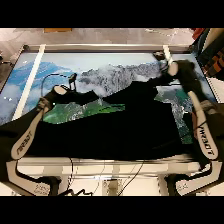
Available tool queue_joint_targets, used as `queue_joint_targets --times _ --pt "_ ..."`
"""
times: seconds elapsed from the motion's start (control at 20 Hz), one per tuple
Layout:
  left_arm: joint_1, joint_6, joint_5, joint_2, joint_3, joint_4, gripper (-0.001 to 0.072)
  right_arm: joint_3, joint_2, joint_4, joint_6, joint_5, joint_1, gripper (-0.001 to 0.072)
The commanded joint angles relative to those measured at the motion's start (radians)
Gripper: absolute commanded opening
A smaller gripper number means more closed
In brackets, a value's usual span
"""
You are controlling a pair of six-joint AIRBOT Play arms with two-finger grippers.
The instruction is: Fold the clothes and pants, and hang the long-sleeved shirts on hangers.
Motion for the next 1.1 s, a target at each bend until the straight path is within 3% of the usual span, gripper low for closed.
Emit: queue_joint_targets --times 0.0,0.05,0.15,0.55,0.95,1.05 --pt "-0.073 0.034 0.058 -0.099 0.079 -0.104 0.0696 0.000 0.072 0.040 0.003 0.089 -0.143 0.0526" --pt "-0.083 0.033 0.055 -0.123 0.107 -0.104 0.0694 0.000 0.093 0.039 0.003 0.105 -0.169 0.0526" --pt "-0.095 0.033 0.055 -0.162 0.147 -0.104 0.0618 0.000 0.128 0.039 0.003 0.125 -0.207 0.0526" --pt "-0.051 0.022 -0.038 -0.177 0.157 -0.084 0.0619 0.000 0.182 0.035 -0.002 0.127 -0.228 0.0526" --pt "-0.129 0.022 0.139 -0.207 0.157 -0.051 0.0527 0.000 0.182 0.040 -0.001 0.149 -0.227 0.0526" --pt "-0.140 0.022 0.177 -0.212 0.157 -0.051 0.0463 0.000 0.182 0.040 -0.001 0.151 -0.227 0.0526"
